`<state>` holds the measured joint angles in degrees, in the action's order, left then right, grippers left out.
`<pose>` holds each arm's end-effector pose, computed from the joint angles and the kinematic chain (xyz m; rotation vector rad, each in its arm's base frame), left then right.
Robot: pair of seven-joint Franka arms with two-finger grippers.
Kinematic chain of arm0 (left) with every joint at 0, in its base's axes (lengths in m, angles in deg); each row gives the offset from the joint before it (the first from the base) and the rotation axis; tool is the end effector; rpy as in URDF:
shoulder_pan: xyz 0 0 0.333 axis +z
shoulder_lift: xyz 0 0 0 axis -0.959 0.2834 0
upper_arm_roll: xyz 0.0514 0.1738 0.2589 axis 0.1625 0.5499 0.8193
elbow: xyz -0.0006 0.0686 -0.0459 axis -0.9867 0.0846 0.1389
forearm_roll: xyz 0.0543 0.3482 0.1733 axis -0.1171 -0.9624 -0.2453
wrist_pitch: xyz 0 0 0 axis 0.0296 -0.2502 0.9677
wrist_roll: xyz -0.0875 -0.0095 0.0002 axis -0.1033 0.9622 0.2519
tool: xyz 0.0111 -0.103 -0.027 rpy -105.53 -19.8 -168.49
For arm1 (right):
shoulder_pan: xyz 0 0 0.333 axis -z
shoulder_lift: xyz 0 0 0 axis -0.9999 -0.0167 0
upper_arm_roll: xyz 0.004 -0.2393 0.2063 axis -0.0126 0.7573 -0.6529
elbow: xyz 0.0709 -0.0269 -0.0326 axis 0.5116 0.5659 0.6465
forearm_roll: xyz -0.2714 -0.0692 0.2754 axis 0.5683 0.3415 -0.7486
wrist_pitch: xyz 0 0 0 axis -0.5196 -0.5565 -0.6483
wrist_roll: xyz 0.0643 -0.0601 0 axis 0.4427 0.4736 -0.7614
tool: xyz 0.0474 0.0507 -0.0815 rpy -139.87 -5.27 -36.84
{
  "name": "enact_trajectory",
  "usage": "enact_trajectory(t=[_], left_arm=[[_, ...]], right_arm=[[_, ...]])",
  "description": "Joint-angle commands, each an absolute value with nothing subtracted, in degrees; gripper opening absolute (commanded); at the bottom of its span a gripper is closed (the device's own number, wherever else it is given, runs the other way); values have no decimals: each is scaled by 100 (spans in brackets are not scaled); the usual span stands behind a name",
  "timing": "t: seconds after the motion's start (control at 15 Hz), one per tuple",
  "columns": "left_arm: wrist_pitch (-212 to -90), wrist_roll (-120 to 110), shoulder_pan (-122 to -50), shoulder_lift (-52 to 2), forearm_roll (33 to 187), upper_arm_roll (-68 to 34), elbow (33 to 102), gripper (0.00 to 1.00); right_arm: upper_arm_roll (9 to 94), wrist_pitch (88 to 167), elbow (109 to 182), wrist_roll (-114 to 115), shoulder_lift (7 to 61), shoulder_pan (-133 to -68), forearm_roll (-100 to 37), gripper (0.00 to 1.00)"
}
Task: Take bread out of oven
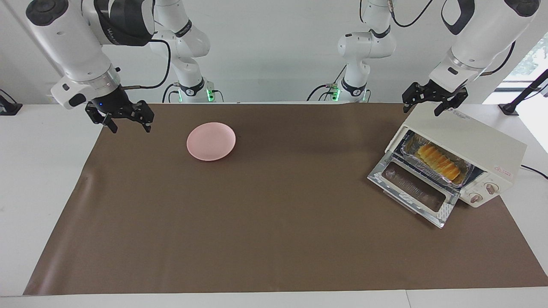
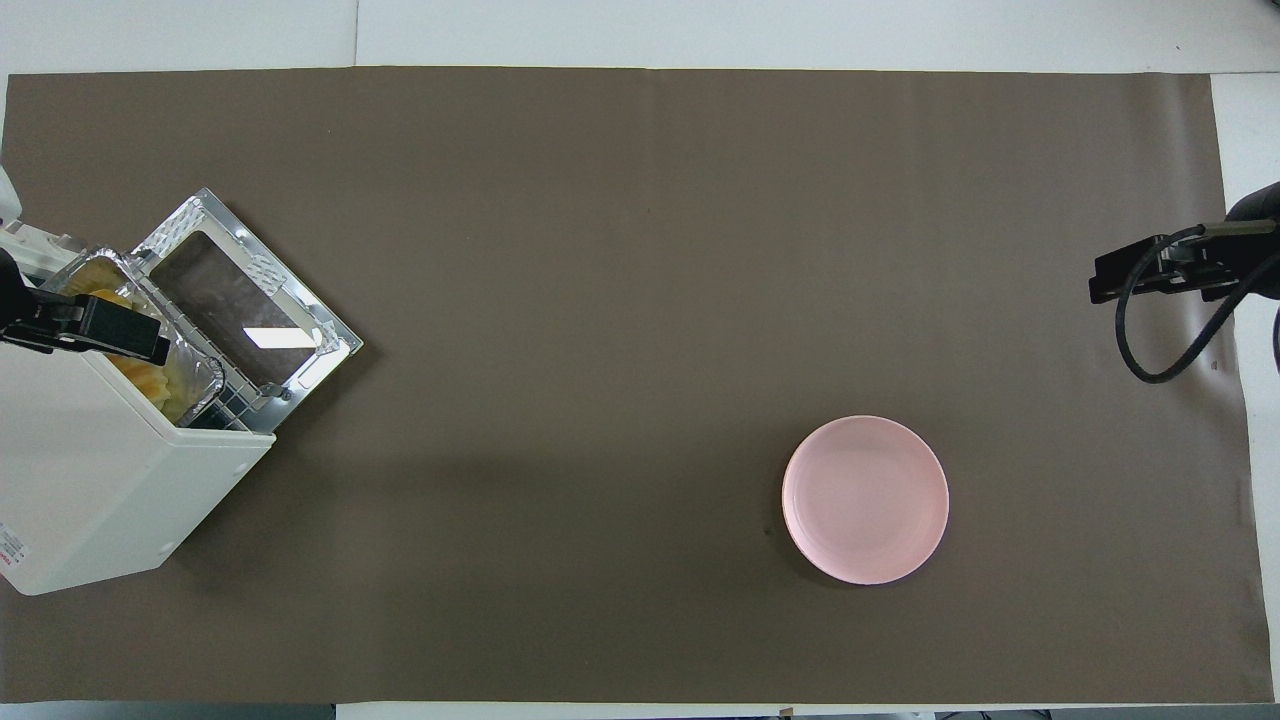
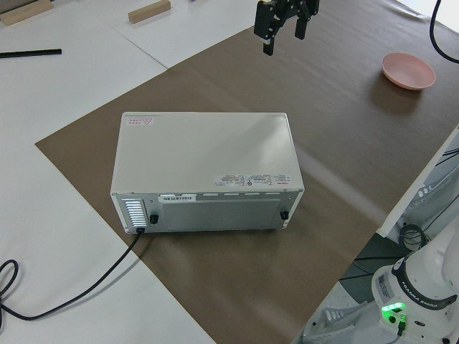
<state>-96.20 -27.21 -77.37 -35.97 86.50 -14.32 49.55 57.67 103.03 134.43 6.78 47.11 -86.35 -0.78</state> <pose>0.5348 -0.0415 0.6162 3.0965 -0.3006 -0.1761 0.5678 -0.0175 0.5894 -3.1385 0.0115 0.0484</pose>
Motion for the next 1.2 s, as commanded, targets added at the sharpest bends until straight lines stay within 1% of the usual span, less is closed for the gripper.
enact_trajectory(t=[0.0, 0.4, 0.67, 0.74, 0.8, 1.0, 1.07, 1.14], left_arm=[[-9730, -2667, -7670, -3701, 8606, -1499, 5089, 100], [-9703, -2649, -7810, -3701, 8544, -1490, 5107, 100], [-9511, -2658, -7793, -3648, 8501, -1437, 5001, 100], [-9632, -2588, -7793, -3596, 8335, -1446, 4923, 100], [-9607, -2500, -7784, -3430, 8255, -1463, 4713, 100], [-9335, -1957, -7890, -2658, 8236, -1464, 3993, 100], [-9238, -1772, -7890, -2263, 8219, -1437, 3634, 100], [-9133, -1500, -7942, -1816, 8158, -1420, 3134, 100]], right_arm=[[5755, 10216, 13427, 751, 4748, -8597, -168, 100], [5755, 10216, 13427, 751, 4748, -8597, -168, 100], [5755, 10216, 13427, 751, 4748, -8606, -168, 100], [5755, 10216, 13427, 751, 4748, -8597, -168, 100], [5755, 10216, 13427, 751, 4748, -8597, -168, 100], [5755, 10216, 13427, 751, 4748, -8597, -168, 100], [5755, 10216, 13427, 751, 4748, -8597, -168, 100], [5755, 10216, 13427, 751, 4748, -8597, -168, 100]])
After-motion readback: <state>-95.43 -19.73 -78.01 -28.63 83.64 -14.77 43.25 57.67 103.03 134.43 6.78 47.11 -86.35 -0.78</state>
